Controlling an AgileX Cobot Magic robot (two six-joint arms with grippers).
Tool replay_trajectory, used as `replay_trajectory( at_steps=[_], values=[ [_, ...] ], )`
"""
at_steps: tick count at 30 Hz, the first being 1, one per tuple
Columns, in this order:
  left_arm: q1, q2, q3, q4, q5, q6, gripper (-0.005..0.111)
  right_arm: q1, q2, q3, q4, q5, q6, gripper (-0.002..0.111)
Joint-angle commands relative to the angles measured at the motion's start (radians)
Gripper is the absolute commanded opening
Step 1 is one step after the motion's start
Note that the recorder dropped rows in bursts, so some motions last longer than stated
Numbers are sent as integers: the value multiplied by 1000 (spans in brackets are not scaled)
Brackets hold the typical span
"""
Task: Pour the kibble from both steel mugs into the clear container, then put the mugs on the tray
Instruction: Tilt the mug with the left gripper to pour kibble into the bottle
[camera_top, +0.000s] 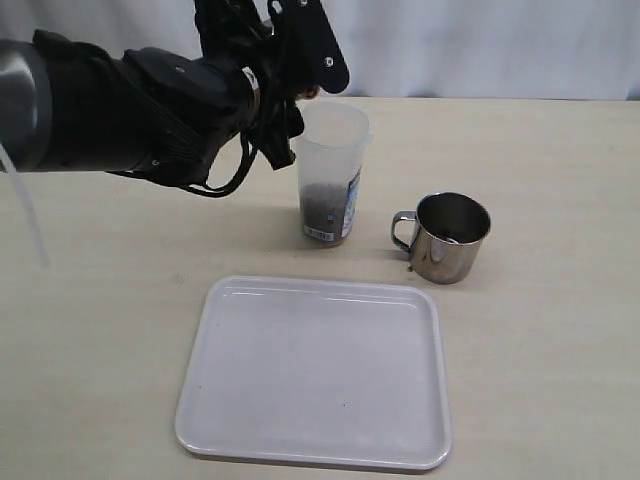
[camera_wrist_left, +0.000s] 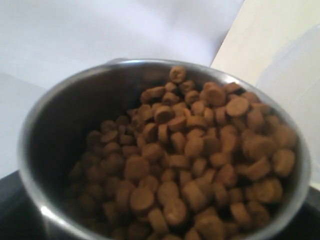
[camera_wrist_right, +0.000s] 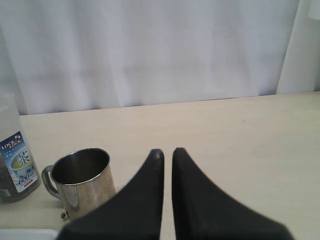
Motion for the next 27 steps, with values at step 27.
replay_trajectory(
  at_steps=[27],
  values=[
    [-6,63,-74,17,47,207,0,3,-3,3,5,3,-5,5]
  ],
)
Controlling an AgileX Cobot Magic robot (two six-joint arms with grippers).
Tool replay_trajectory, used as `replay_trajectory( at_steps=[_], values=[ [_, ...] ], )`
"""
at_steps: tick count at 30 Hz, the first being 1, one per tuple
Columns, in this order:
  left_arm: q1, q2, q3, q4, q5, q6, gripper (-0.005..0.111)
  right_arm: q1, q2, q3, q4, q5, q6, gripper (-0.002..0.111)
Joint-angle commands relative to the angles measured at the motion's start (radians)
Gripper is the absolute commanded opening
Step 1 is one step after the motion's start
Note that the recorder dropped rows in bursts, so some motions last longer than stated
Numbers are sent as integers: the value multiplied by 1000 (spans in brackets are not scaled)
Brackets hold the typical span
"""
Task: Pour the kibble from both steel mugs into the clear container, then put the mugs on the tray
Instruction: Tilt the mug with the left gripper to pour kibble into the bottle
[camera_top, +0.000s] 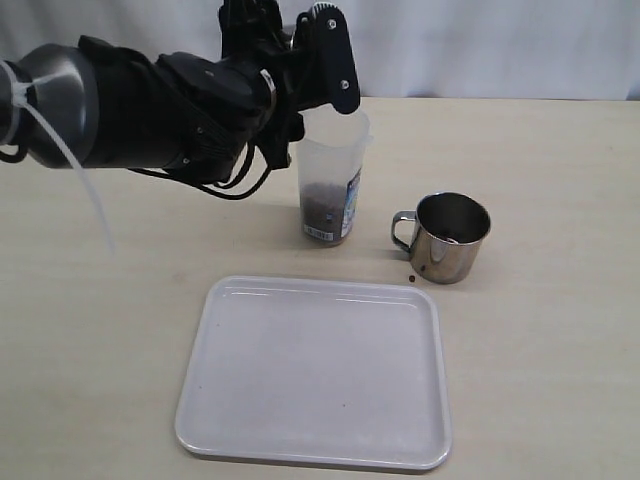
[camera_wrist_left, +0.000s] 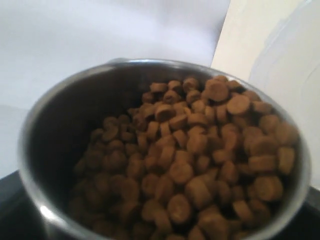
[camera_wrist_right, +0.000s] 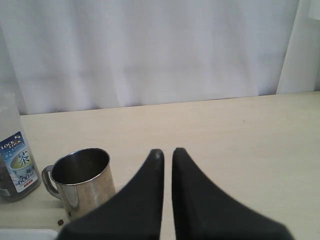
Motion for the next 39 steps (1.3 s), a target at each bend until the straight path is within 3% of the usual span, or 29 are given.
replay_trajectory(
  at_steps=[1,18,39],
  values=[
    [-6,-5,-11,17,31,19,0,3,-3,3,5,3,-5,5],
    [-6,-5,-11,17,31,171,0,3,-3,3,5,3,-5,5],
    [-8,33,-55,17,31,223,0,3,-3,3,5,3,-5,5]
  ],
)
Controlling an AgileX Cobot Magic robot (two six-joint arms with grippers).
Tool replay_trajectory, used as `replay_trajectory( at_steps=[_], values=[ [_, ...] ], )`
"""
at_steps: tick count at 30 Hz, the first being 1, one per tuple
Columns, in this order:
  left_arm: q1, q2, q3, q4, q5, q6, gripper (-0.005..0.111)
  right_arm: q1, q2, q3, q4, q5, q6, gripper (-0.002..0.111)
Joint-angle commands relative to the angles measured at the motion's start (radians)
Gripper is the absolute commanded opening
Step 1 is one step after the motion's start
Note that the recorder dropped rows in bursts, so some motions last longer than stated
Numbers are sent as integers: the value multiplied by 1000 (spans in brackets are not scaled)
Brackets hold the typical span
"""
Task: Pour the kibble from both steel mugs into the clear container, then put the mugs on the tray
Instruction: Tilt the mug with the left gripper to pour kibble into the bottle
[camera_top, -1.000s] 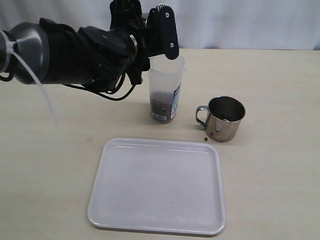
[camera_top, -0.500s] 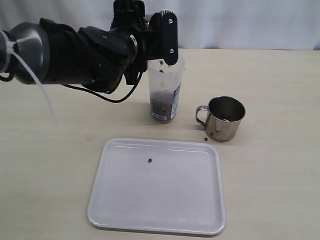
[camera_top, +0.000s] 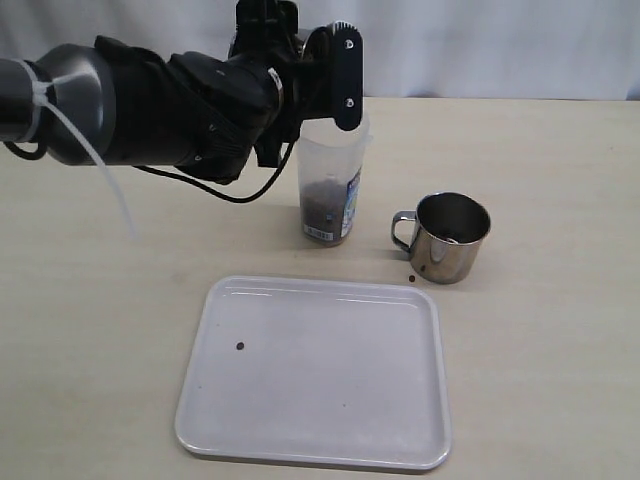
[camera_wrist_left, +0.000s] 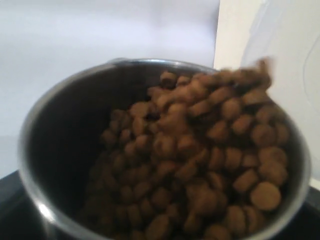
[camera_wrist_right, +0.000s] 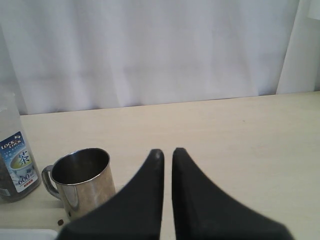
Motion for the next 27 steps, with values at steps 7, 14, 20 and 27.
replay_trajectory(
  at_steps=[7,14,20,27],
  values=[
    [-8,3,-20,17,62,46,0,3,-3,3,5,3,-5,5],
    [-8,3,-20,17,62,80,0,3,-3,3,5,3,-5,5],
    [-8,3,-20,17,45,106,0,3,-3,3,5,3,-5,5],
    [-8,3,-20,17,45,128,0,3,-3,3,5,3,-5,5]
  ],
)
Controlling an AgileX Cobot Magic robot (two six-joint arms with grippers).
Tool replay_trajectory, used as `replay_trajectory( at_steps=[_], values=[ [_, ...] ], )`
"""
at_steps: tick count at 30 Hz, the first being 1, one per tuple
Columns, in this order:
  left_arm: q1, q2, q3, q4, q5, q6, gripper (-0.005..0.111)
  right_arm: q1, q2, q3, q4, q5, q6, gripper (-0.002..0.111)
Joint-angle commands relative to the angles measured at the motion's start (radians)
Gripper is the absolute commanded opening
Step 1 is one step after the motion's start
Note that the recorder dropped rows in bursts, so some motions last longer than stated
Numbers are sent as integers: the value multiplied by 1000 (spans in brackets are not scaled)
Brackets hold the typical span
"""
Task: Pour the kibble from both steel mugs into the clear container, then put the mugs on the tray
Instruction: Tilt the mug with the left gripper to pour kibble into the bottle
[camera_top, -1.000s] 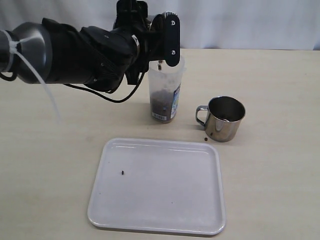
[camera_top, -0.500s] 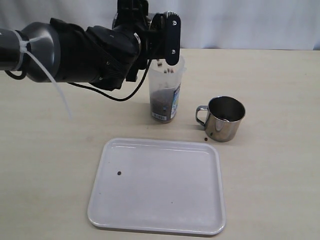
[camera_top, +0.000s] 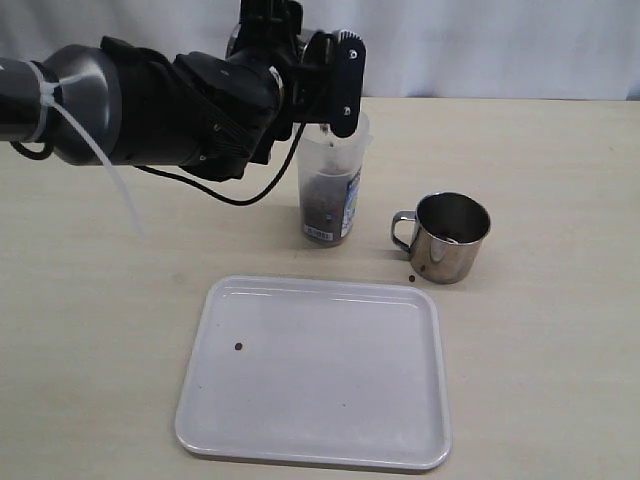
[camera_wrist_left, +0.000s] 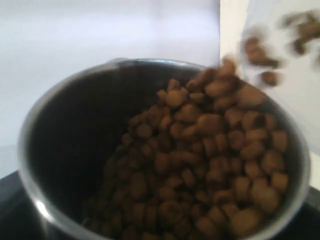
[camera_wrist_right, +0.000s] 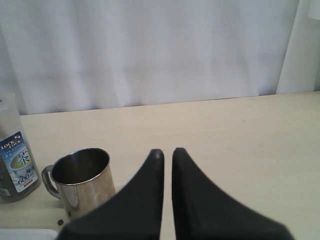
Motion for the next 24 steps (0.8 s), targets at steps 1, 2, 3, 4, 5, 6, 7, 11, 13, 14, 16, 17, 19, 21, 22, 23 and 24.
replay_trajectory(
  at_steps=[1,2,3,4,5,6,7,11,13,14,16,17,19,21,22,23,24],
  values=[
    [-3,-4,-13,17,13,12,0,3,-3,3,5,3,-5,5],
    [-3,-4,-13,17,13,14,0,3,-3,3,5,3,-5,5],
    [-3,-4,-13,17,13,14,0,3,-3,3,5,3,-5,5],
    [-3,-4,-13,17,13,19,0,3,-3,3,5,3,-5,5],
    [-3,-4,-13,17,13,33,0,3,-3,3,5,3,-5,5],
    [-3,-4,-13,17,13,41,0,3,-3,3,5,3,-5,5],
    [-3,-4,-13,17,13,41,0,3,-3,3,5,3,-5,5],
    [-10,-4,-13,17,31,60,0,3,-3,3,5,3,-5,5],
    [-19,-4,-13,17,36,65,0,3,-3,3,5,3,-5,5],
    [-23,-4,-13,17,39,70,0,3,-3,3,5,3,-5,5],
    [-26,-4,-13,17,42,88,0,3,-3,3,5,3,-5,5],
    [-28,-4,-13,17,43,88,0,3,-3,3,5,3,-5,5],
    [-28,-4,-13,17,43,90,0,3,-3,3,5,3,-5,5],
    [-28,-4,-13,17,59,95,0,3,-3,3,5,3,-5,5],
    [-29,-4,-13,17,65,99,0,3,-3,3,5,3,-5,5],
    [-29,-4,-13,17,67,102,0,3,-3,3,5,3,-5,5],
    [-30,-4,-13,17,70,103,0,3,-3,3,5,3,-5,5]
  ],
)
